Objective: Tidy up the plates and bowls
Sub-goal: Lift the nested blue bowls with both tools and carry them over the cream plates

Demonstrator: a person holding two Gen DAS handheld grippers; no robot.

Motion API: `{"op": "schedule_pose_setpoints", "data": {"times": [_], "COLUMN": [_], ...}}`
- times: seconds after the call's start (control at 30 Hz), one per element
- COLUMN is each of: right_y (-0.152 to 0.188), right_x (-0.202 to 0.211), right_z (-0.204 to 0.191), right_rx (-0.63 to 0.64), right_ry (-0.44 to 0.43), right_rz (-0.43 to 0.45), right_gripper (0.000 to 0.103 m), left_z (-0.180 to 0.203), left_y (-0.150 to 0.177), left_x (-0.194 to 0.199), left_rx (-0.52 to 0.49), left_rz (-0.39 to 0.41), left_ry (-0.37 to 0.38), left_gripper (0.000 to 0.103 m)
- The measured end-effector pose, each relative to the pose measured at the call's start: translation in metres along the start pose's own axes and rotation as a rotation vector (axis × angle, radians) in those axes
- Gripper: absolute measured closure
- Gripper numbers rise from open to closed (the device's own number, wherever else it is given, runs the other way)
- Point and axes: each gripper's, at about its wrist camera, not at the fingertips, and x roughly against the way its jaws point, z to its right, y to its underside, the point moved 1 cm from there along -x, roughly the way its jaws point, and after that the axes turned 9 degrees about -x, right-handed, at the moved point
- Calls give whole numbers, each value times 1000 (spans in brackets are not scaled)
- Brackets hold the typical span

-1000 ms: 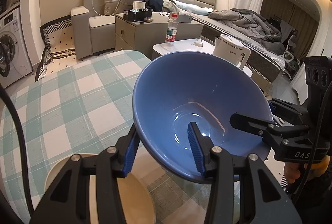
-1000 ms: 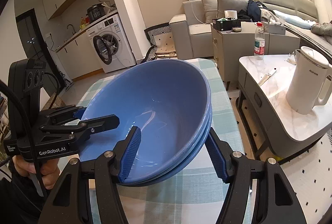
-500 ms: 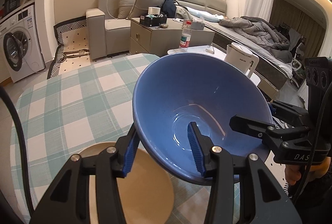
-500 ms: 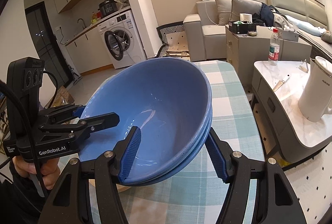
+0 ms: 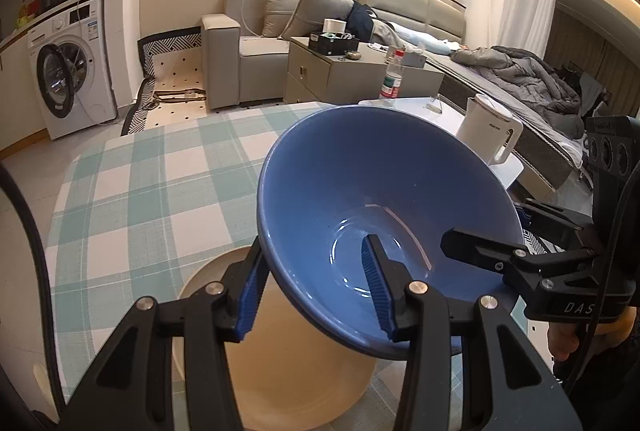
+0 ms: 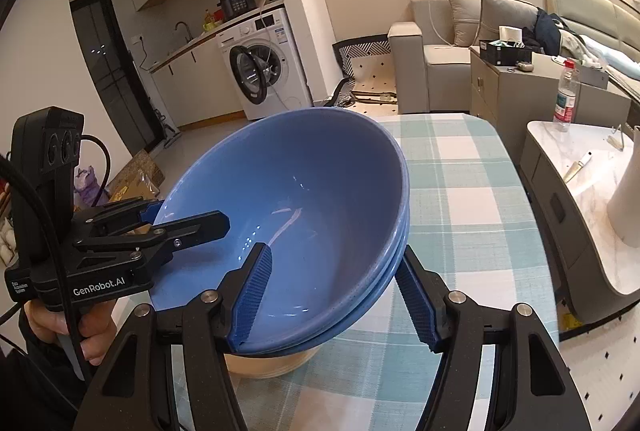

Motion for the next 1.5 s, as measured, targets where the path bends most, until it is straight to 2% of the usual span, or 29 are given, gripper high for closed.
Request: {"op": "schedule_pose_setpoints", "data": {"times": [0.77,1.27,1.5], "right_y": [6,12,12], "right_x": [-64,-97,-100], "right_z": [-46,-43,-45], "right_rx": [79,88,102], "right_ry": [-78,-74,-63], "right_rz": [-89,-160,-164], "right_gripper": [37,38,37], "left_z": [-54,-70,-73], "left_y": [39,58,61], "left_x": [3,-18,-23], "left_rx": [94,132,136], "left_rz": [-33,-78,-92], "left_ry": [-107,-110,-105], "left_gripper": [57,57,56]}}
